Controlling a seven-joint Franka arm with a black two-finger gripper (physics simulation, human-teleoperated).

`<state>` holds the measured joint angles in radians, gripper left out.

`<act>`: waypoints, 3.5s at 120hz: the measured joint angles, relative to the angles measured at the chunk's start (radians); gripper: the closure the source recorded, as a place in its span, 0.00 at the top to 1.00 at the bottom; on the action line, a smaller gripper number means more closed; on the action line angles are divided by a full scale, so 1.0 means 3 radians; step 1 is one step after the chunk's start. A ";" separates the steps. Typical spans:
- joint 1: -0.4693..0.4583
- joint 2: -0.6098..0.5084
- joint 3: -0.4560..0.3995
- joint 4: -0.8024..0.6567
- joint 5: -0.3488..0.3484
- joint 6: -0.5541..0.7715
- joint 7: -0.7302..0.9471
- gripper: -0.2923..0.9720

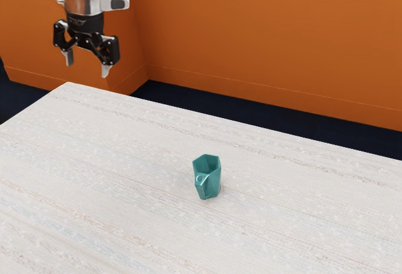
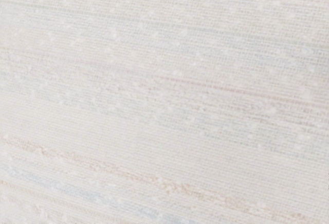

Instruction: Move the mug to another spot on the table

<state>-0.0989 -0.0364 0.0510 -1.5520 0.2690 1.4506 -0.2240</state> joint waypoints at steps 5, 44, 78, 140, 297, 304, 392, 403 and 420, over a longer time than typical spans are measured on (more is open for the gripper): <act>-0.0011 0.0000 -0.0001 -0.0001 0.0002 -0.0005 -0.0035 0.77; -0.0104 -0.0010 -0.0067 -0.0692 -0.0086 0.0530 -0.0308 0.77; -0.0745 -0.0001 -0.0166 -0.1650 -0.0436 0.1613 -0.0789 0.77; -0.1025 0.0224 -0.0258 -0.1915 -0.0619 0.2240 -0.1288 0.77; -0.0562 0.1050 -0.0248 -0.1824 -0.0435 0.3457 -0.1074 0.77; -0.0549 0.1075 -0.0247 -0.1820 -0.0438 0.3493 -0.1059 0.77; -0.0513 0.1161 -0.0247 -0.1833 -0.0454 0.3709 -0.0952 0.51; -0.0514 0.1161 -0.0247 -0.1833 -0.0453 0.3704 -0.0946 0.44; -0.0514 0.1161 -0.0246 -0.1833 -0.0445 0.3696 -0.0945 0.40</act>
<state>-0.2532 0.3119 -0.0229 -2.1019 0.1354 2.5593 -0.5075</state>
